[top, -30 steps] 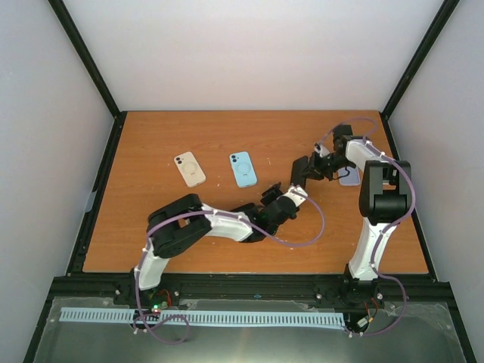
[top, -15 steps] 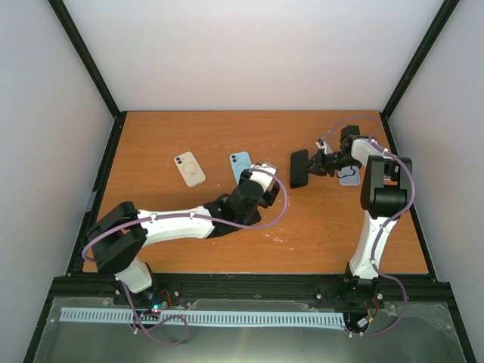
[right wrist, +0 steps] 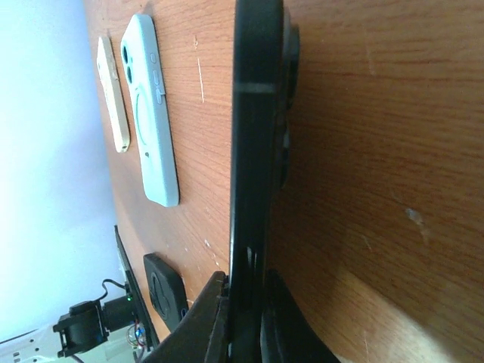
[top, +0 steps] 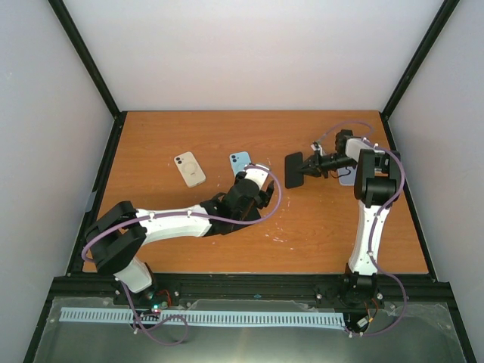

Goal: Take the phone out of the phone case
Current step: Place the phone at the center of the board.

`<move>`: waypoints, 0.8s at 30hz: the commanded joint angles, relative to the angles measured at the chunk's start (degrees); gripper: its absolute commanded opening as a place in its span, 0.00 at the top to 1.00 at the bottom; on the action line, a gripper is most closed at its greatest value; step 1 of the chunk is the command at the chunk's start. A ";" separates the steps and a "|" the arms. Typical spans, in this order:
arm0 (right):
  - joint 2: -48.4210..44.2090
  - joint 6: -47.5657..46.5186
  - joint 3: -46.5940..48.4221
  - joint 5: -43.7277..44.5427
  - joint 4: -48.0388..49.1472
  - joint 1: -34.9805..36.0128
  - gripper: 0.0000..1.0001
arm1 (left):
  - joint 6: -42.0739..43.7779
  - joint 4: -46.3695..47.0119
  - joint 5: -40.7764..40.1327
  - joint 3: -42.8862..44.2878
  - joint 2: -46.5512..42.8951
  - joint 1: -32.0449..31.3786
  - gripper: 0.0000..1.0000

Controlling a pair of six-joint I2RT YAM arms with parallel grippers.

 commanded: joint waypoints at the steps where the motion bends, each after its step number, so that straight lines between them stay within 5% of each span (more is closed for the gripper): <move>1: 1.38 1.10 0.71 -0.45 2.14 0.73 0.93 | -2.20 -0.12 0.83 0.58 -0.40 0.23 0.26; 12: 1.15 1.24 1.42 3.48 1.57 0.98 0.76 | -6.49 -8.34 0.17 5.22 2.74 1.82 0.13; 24: -6.20 0.43 -2.94 10.80 1.51 -0.32 0.47 | -15.26 -23.01 19.80 8.72 1.12 14.86 0.03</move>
